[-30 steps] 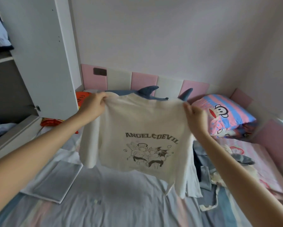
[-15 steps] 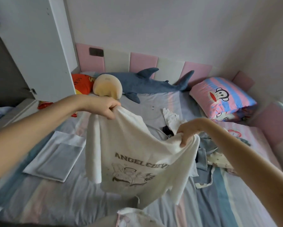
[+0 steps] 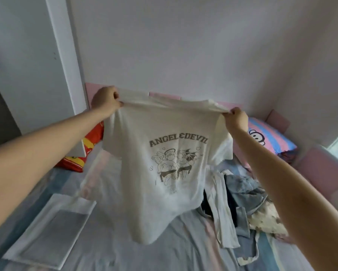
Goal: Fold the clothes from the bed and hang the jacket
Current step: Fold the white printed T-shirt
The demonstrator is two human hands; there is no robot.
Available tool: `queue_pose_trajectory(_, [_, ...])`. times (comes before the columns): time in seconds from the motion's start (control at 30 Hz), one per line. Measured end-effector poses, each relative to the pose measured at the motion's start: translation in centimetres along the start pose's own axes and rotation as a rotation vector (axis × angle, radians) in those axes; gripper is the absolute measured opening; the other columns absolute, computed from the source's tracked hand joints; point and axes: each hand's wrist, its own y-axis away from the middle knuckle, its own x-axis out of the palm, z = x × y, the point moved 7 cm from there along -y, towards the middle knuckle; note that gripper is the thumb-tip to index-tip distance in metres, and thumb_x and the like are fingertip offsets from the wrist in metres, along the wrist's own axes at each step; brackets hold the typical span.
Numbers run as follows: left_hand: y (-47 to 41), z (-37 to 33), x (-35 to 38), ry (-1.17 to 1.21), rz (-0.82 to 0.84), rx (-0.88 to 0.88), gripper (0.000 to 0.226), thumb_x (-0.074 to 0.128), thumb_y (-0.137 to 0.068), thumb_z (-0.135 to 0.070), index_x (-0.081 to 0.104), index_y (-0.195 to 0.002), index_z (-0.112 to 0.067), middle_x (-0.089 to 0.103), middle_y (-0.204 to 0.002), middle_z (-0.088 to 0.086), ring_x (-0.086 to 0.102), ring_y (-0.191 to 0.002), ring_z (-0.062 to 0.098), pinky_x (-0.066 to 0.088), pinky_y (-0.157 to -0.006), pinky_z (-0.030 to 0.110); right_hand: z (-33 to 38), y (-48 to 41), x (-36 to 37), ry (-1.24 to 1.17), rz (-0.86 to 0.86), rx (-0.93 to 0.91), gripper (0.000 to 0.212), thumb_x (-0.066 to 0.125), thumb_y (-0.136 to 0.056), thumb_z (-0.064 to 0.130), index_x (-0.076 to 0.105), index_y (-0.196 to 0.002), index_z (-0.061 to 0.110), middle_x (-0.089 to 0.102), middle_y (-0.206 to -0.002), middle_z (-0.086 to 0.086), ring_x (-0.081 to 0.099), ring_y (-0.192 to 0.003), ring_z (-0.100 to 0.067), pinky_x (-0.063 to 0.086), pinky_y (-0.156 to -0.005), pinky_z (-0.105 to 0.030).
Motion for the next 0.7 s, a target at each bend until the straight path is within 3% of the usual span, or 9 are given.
queue_pose_trajectory(0.1, [-3.0,-3.1,-3.3,-0.052,-0.207,0.092,0.014,0.069,-0.081,-0.017,0.057,-0.075,-0.012,0.062,-0.084,0.008,0.053,-0.076,0.026,0.034,-0.062,0.029,2.8,-3.5,-1.9,-0.467,-0.113,0.099,0.009,0.058,-0.088,0.012,0.05,-0.083,0.013,0.045,-0.071,0.003,0.047,-0.071,-0.018,0.047,-0.046,-0.021])
queue_pose_trajectory(0.13, [-3.2,-3.4,-3.6,-0.049,-0.247,0.121,0.014,0.067,-0.081,-0.016,0.057,-0.073,-0.013,0.063,-0.084,0.009,0.056,-0.078,0.028,0.035,-0.062,0.03,3.1,-3.7,-2.2,-0.556,-0.145,0.1,0.008,0.058,-0.087,0.008,0.051,-0.087,0.012,0.044,-0.071,0.004,0.048,-0.069,-0.016,0.05,-0.047,-0.02])
queue_pose_trajectory(0.2, [-3.3,-3.3,-3.3,-0.05,-0.285,0.158,0.015,0.064,-0.082,-0.012,0.056,-0.07,-0.012,0.064,-0.083,0.009,0.057,-0.079,0.03,0.036,-0.062,0.03,3.2,-3.5,-2.4,-0.516,-0.193,0.045,0.014,0.057,-0.083,0.001,0.051,-0.088,0.012,0.049,-0.073,0.002,0.049,-0.072,-0.017,0.049,-0.058,-0.022])
queue_pose_trajectory(0.27, [-2.6,-2.1,-1.6,-0.081,-0.267,0.201,0.015,0.061,-0.083,-0.008,0.057,-0.069,-0.009,0.063,-0.081,0.009,0.057,-0.077,0.03,0.037,-0.062,0.031,2.0,-2.7,-1.5,-0.387,-0.169,-0.011,0.017,0.058,-0.079,-0.001,0.053,-0.085,0.014,0.053,-0.076,-0.002,0.046,-0.075,-0.017,0.035,-0.054,-0.013])
queue_pose_trajectory(0.4, [0.7,3.8,4.3,-0.2,-0.083,0.271,0.014,0.059,-0.082,0.001,0.072,-0.08,-0.005,0.071,-0.086,0.015,0.063,-0.08,0.037,0.047,-0.064,0.035,-3.5,0.8,3.5,-0.185,0.03,-0.086,0.01,0.067,-0.077,0.002,0.058,-0.08,0.002,0.056,-0.073,-0.004,0.046,-0.071,-0.017,0.031,-0.051,-0.016])
queue_pose_trajectory(0.47, [3.2,7.8,8.3,-0.292,0.068,0.251,0.019,0.059,-0.081,0.002,0.074,-0.083,-0.008,0.071,-0.084,0.018,0.064,-0.076,0.039,0.047,-0.061,0.036,-7.3,3.2,7.5,-0.072,0.16,-0.074,0.01,0.067,-0.077,0.001,0.058,-0.078,0.005,0.057,-0.075,-0.005,0.047,-0.071,-0.019,0.031,-0.054,-0.022])
queue_pose_trajectory(0.57, [8.5,12.1,13.4,-0.343,0.207,0.317,0.018,0.061,-0.074,0.007,0.073,-0.071,-0.006,0.067,-0.068,0.019,0.063,-0.057,0.037,0.041,-0.052,0.032,-13.4,7.9,12.8,0.121,0.314,-0.015,0.018,0.064,-0.078,0.003,0.052,-0.075,0.016,0.056,-0.077,-0.005,0.053,-0.075,-0.026,0.039,-0.061,-0.032])
queue_pose_trajectory(0.7, [17.4,19.5,20.1,-0.335,0.454,0.274,0.013,0.065,-0.07,0.002,0.073,-0.067,-0.007,0.068,-0.067,0.015,0.064,-0.055,0.035,0.049,-0.055,0.036,-20.9,15.5,20.0,0.298,0.557,0.058,0.013,0.058,-0.081,-0.001,0.052,-0.081,0.01,0.049,-0.09,-0.007,0.054,-0.086,-0.031,0.037,-0.065,-0.033])
